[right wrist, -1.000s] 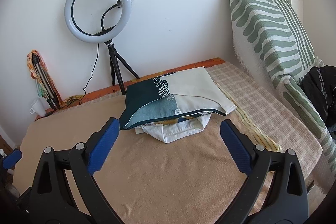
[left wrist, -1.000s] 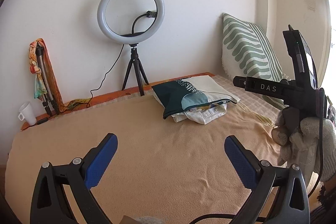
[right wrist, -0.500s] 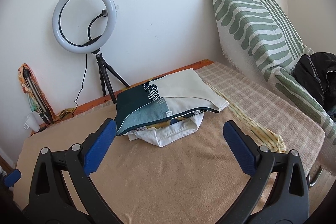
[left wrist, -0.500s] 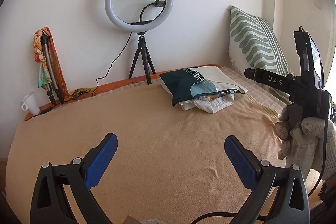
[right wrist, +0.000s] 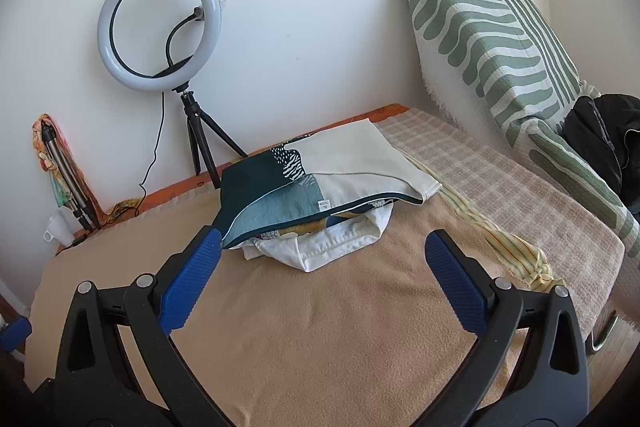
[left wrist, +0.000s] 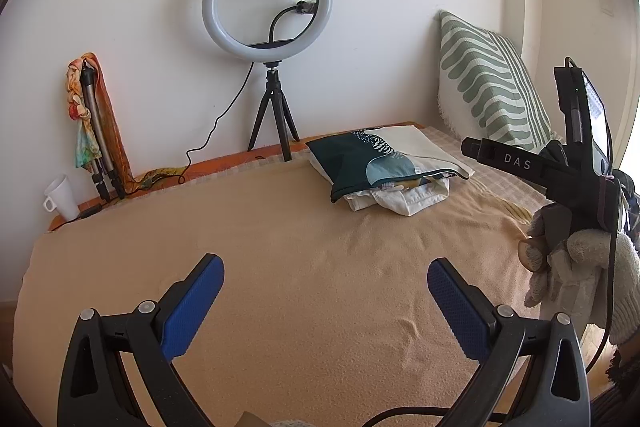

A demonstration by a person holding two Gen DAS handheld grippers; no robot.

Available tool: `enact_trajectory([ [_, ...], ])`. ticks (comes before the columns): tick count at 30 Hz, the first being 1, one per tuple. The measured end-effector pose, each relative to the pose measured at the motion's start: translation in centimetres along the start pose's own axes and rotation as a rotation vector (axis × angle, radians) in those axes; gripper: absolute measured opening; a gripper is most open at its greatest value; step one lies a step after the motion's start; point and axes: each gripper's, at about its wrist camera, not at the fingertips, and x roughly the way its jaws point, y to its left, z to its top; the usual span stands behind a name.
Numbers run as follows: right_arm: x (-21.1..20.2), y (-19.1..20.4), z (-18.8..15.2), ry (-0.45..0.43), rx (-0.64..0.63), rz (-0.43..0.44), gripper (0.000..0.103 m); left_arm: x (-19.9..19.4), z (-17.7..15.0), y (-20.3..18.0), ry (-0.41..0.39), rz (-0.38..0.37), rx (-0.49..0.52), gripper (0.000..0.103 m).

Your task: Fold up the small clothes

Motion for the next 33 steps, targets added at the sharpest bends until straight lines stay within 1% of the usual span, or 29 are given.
enact_trajectory([
  [12, 0.7, -0.4, -0.3, 0.019, 0.035, 0.017, 0.103, 0.0, 0.0, 0.3, -0.001, 0.001, -0.003, 0.103],
  [33, 1.3, -0.6, -0.8, 0.043, 0.049, 0.018, 0.103, -0.1, 0.3, 0.6, -0.004, 0.003, -0.005, 0.103],
])
